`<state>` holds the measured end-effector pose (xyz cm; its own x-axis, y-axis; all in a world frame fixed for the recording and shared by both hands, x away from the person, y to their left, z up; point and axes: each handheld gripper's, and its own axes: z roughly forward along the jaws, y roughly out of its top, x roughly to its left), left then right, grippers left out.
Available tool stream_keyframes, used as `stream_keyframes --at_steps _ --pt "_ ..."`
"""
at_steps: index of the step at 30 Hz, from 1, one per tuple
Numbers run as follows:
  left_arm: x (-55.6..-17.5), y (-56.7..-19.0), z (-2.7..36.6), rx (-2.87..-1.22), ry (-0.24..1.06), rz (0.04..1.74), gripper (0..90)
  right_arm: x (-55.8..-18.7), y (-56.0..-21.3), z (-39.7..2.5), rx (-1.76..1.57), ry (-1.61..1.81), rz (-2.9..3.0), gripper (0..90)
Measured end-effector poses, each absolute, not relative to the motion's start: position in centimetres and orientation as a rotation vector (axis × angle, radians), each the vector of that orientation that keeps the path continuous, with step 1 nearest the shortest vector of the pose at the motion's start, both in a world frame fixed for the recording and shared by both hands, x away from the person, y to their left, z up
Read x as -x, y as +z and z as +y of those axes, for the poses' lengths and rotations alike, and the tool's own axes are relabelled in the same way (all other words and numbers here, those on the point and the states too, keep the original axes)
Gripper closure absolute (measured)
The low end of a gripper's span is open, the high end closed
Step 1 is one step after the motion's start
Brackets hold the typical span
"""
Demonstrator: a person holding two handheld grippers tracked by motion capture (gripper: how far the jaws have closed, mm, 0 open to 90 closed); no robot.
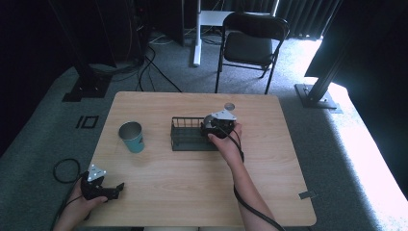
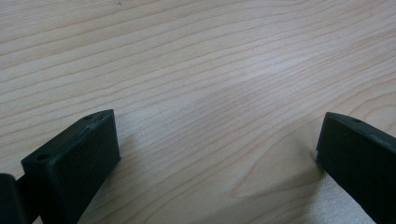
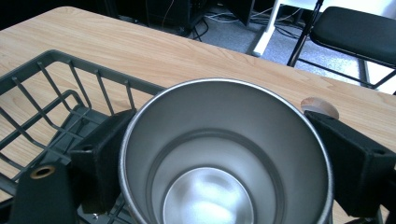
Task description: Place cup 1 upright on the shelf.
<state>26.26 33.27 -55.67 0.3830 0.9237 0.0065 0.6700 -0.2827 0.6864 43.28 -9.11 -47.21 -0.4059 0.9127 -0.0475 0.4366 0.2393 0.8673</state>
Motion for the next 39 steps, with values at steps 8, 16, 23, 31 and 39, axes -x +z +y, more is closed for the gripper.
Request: stream_keyframes --at_steps 8,16,23,31,39 --pt "-26.3 -55.7 33.3 -2.048 0.549 1.364 0.3 -43.1 -47.1 -9.4 -1.207 1.085 1.98 11.5" --pt "-26.3 -55.7 33.3 -2.048 0.55 1.363 0.3 -42.7 -46.7 -10.2 -1.174 1.125 2.034 10.6" --pt "-26.3 -55.7 33.3 -2.048 0.55 1.364 0.3 -42.1 -46.3 -10.6 -1.162 1.133 2.039 10.6" --pt "-26.3 -55.7 33.3 -2.048 0.55 1.364 0.3 -41.0 -45.7 -11.6 -1.134 1.142 2.048 10.6" --pt "-26.3 -55.7 33.3 -2.048 0.55 1.364 0.3 -40.0 -45.3 -13.0 -1.11 1.164 2.062 10.6"
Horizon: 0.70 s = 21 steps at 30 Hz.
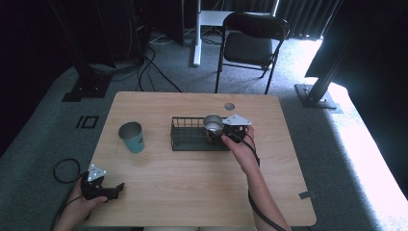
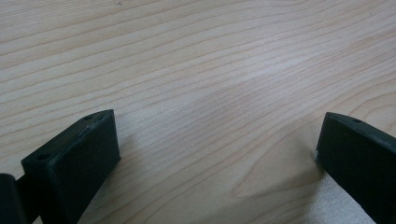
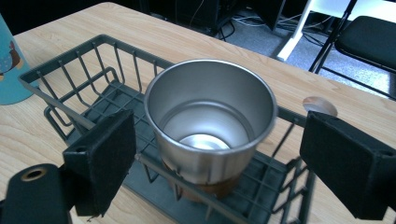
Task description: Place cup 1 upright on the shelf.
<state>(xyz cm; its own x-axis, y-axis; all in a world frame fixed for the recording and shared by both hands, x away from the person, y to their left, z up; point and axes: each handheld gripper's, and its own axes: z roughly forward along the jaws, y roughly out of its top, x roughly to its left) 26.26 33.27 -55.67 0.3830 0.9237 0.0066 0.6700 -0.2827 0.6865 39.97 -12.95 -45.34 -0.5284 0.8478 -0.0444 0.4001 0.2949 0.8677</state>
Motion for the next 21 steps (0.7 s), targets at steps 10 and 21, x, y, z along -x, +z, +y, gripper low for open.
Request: stream_keyframes --at_steps 10,21 --pt "-26.3 -55.7 33.3 -2.047 0.55 1.364 0.3 -38.6 -45.1 -14.5 -1.085 1.186 2.064 10.6" --pt "-26.3 -55.7 33.3 -2.048 0.55 1.363 0.3 -37.7 -46.1 -16.5 -1.112 1.181 2.072 10.6"
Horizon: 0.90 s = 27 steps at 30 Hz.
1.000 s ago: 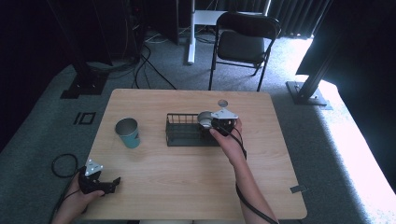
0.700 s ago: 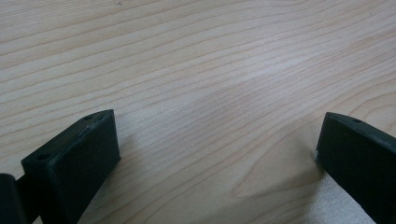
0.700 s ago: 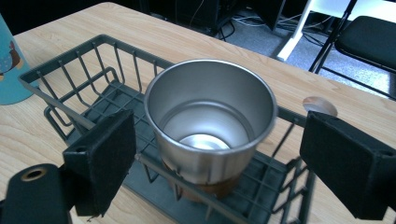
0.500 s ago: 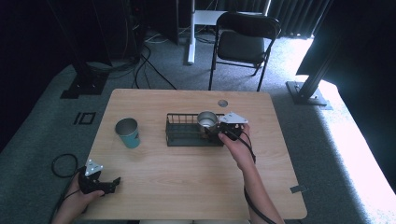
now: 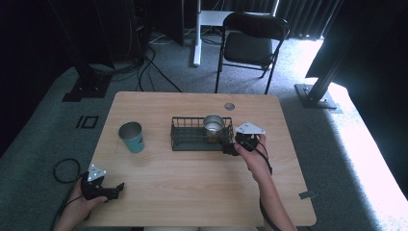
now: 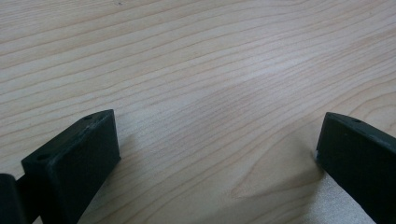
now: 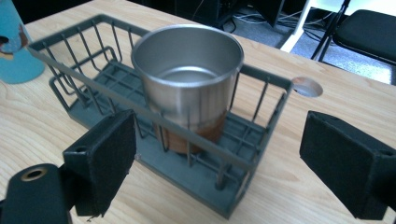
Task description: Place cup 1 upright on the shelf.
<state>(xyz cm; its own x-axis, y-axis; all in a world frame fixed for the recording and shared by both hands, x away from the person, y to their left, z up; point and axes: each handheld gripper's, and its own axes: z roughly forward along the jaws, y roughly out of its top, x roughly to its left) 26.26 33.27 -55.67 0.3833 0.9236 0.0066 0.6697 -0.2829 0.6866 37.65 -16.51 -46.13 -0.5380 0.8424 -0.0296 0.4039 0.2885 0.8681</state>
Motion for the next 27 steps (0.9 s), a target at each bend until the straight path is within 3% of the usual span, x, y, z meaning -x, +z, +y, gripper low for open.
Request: stream_keyframes --at_steps 27 --pt "-26.3 -55.7 33.3 -2.047 0.55 1.364 0.3 -35.1 -51.1 -21.7 -1.21 1.094 2.106 10.7"
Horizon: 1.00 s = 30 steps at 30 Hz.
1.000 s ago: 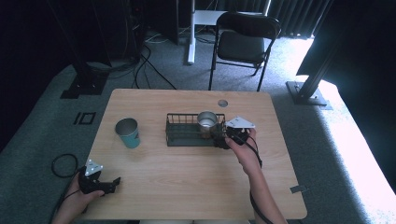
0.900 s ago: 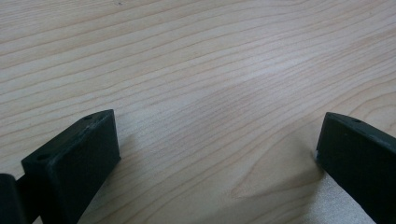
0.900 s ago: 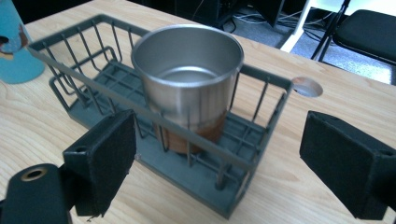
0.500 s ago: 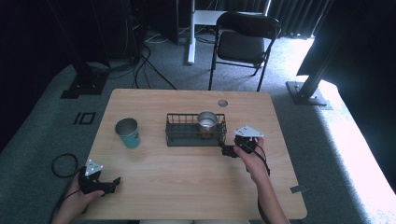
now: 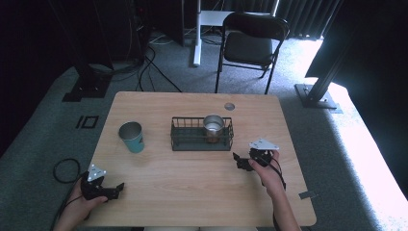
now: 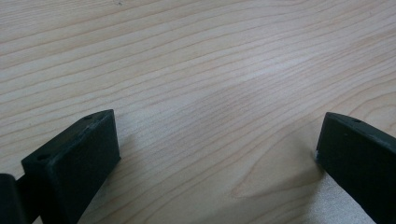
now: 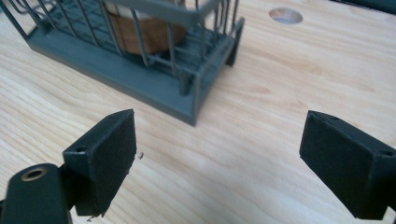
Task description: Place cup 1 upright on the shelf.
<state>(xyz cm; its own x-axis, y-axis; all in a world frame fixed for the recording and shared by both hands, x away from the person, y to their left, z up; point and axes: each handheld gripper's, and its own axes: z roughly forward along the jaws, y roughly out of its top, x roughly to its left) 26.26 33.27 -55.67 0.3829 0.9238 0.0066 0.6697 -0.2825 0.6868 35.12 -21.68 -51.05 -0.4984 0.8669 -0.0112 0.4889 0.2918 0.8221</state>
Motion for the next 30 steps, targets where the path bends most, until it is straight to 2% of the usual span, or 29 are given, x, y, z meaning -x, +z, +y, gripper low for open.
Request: stream_keyframes --at_steps 25,26,27,30 --pt "-26.3 -55.7 33.3 -2.047 0.55 1.364 0.3 -31.9 -54.1 -26.0 -1.263 1.031 2.157 10.7" --pt "-26.3 -55.7 33.3 -2.047 0.55 1.364 0.3 -31.8 -54.1 -26.3 -1.266 1.029 2.161 11.1" --pt "-26.3 -55.7 33.3 -2.047 0.55 1.364 0.3 -31.7 -54.2 -26.5 -1.268 1.026 2.165 15.7" --pt "-26.3 -55.7 33.3 -2.047 0.55 1.364 0.3 -31.2 -54.5 -27.1 -1.287 1.015 2.164 16.1"
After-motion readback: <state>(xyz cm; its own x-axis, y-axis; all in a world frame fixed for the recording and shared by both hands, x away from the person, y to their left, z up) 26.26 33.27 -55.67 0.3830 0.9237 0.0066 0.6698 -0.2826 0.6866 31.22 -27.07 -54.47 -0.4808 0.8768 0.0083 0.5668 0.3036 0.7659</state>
